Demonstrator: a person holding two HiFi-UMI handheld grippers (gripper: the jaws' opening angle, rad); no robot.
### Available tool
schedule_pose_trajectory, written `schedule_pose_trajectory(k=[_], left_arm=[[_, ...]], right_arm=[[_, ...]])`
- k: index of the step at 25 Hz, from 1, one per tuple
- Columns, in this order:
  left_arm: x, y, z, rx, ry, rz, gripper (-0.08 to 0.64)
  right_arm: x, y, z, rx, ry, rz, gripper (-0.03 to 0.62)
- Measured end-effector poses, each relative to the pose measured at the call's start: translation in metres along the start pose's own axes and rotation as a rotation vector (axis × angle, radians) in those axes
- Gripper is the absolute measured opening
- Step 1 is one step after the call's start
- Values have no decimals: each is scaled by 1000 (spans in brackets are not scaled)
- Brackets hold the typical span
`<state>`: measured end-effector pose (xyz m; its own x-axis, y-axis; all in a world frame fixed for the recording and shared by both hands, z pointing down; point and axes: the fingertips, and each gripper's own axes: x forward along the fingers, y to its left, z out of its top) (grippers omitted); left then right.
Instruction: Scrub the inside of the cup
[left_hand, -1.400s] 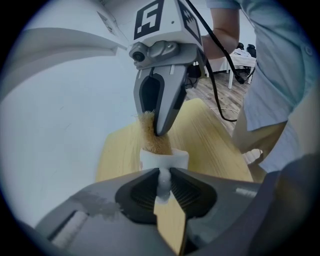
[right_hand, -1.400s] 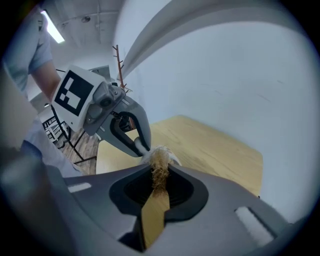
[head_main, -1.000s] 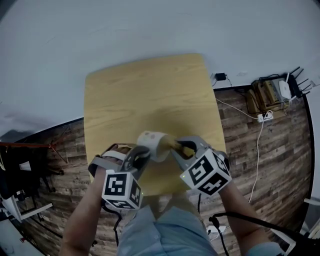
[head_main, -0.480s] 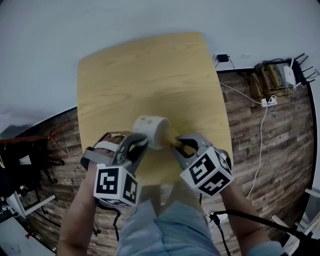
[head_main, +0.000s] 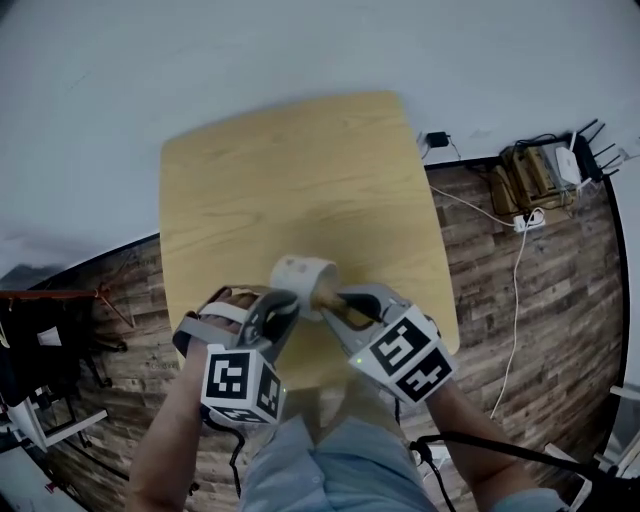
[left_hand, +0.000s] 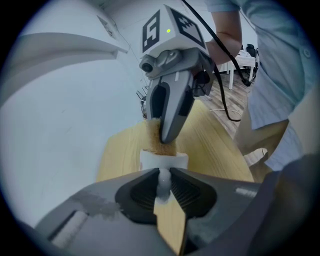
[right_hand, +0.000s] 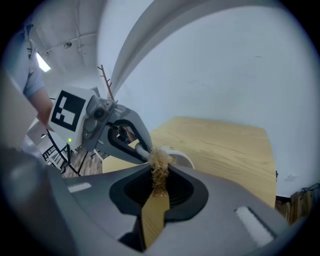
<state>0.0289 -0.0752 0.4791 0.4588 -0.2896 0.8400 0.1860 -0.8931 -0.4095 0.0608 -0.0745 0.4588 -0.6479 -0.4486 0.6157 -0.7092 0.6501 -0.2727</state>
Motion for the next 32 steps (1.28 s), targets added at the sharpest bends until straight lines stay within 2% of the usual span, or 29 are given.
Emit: schedule_pose_trajectory(k=[4, 10, 18, 22, 29, 32], left_arm=[[-2, -4, -4, -43, -26, 9, 95], [-6, -1, -15, -88, -66, 28, 95], [-8, 7, -27, -201, -125, 47, 94], [-10, 11, -46, -319, -172, 41, 95], [-10, 11, -87, -575, -275, 36, 95], [-4, 4, -102, -631, -292, 29, 95]], right_arm=[[-15, -15, 12, 16, -10, -62, 58], [-35, -33, 47, -16, -70, -156, 58], [-42, -33, 60, -33, -97, -187, 60], [-44, -29, 61, -34, -96, -186, 60], [-45, -26, 67, -29, -103, -190, 60], [-42, -23, 70, -25, -106, -198, 60]])
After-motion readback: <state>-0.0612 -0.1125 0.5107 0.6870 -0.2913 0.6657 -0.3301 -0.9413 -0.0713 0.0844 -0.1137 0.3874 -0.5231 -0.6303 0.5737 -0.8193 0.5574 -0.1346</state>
